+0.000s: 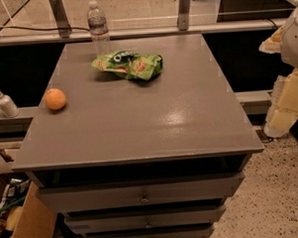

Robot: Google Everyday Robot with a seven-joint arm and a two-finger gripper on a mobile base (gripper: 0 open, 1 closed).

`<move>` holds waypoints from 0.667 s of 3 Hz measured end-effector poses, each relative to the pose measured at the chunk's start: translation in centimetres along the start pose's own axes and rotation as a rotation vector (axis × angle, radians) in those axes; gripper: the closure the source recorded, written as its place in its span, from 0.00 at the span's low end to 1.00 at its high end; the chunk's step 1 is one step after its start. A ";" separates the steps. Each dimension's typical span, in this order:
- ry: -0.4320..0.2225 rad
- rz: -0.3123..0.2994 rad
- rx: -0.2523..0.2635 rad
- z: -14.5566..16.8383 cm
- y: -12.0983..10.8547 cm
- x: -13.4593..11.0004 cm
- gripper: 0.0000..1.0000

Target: Pick orange

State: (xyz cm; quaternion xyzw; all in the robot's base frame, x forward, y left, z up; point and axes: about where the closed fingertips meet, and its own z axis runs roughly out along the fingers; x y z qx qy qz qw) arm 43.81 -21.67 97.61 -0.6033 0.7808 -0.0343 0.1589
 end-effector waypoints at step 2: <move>-0.074 -0.036 -0.028 1.4 -0.3 -1.0 0.00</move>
Offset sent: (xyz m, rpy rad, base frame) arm 0.0242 0.0283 -0.0323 0.1876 0.0275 0.1699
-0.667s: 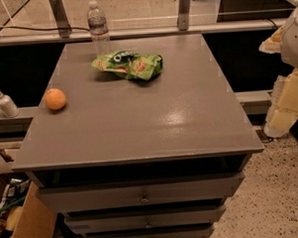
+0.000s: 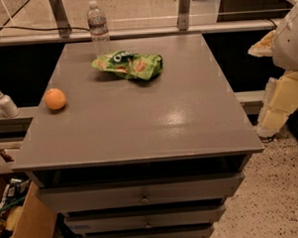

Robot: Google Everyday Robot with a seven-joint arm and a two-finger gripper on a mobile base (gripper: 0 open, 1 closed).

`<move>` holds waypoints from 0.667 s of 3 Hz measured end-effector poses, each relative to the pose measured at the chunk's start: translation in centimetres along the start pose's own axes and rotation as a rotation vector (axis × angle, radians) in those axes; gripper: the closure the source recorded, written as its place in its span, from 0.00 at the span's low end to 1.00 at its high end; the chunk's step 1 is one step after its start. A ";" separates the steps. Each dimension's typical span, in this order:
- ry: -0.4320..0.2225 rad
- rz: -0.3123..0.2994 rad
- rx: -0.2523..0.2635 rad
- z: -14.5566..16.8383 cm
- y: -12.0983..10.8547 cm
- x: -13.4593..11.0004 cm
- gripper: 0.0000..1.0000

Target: Pick orange

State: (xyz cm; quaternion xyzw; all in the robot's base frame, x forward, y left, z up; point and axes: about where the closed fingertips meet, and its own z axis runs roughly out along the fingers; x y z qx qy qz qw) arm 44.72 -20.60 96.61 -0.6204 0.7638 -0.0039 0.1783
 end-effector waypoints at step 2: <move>-0.363 -0.083 -0.163 6.9 0.1 -7.2 0.00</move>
Offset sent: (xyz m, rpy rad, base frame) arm 0.0292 0.1534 -0.0491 0.6047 0.0638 0.3376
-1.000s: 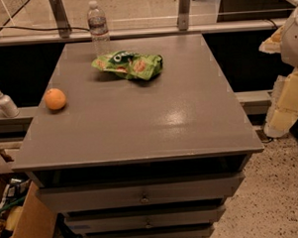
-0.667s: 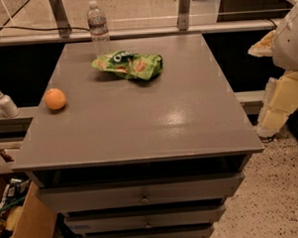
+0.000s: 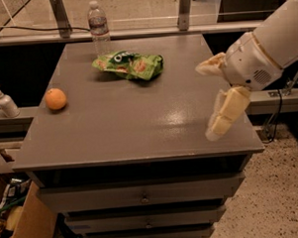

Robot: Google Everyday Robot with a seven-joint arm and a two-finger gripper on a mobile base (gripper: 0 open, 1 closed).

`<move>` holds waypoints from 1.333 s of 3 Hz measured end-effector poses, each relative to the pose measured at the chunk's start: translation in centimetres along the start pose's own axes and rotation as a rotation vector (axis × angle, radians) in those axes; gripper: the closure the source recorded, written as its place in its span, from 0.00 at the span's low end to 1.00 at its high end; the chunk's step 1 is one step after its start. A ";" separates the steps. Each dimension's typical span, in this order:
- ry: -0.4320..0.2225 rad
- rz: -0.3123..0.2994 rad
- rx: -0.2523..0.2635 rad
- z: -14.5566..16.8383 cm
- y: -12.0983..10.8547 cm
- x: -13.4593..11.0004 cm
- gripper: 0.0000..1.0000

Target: Pick orange

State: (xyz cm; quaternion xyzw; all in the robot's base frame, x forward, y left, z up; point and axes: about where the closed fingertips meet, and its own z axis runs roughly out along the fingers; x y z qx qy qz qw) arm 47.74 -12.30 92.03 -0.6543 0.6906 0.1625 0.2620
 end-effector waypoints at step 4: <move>-0.196 -0.078 0.044 5.3 -2.3 -7.6 0.00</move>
Offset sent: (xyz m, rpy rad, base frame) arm -0.0005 0.0317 -0.0017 0.1059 0.0043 0.0557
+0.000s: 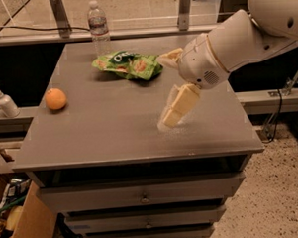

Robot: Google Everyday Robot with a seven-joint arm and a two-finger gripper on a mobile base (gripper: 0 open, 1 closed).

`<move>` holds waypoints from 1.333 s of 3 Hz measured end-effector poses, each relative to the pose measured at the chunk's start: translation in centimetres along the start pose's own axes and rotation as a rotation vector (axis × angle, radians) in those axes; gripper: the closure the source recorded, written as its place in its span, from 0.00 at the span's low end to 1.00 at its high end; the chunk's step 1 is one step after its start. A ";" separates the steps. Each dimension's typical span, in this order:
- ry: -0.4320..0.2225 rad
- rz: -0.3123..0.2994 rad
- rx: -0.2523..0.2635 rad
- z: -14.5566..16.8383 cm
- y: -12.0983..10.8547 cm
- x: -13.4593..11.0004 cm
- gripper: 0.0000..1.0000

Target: Pick orange

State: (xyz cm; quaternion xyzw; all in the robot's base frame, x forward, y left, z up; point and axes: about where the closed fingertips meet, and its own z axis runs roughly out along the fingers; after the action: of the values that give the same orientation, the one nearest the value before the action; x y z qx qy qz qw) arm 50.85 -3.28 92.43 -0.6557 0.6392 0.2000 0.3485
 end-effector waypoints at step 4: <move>-0.201 0.007 -0.100 14.5 -5.9 -5.7 0.00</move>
Offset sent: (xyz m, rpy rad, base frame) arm 0.0836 0.1136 -0.0467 0.1515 0.0409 0.0771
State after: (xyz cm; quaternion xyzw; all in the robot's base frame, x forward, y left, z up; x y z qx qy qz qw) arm 58.66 10.66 87.85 -0.6469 0.5923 0.2978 0.3770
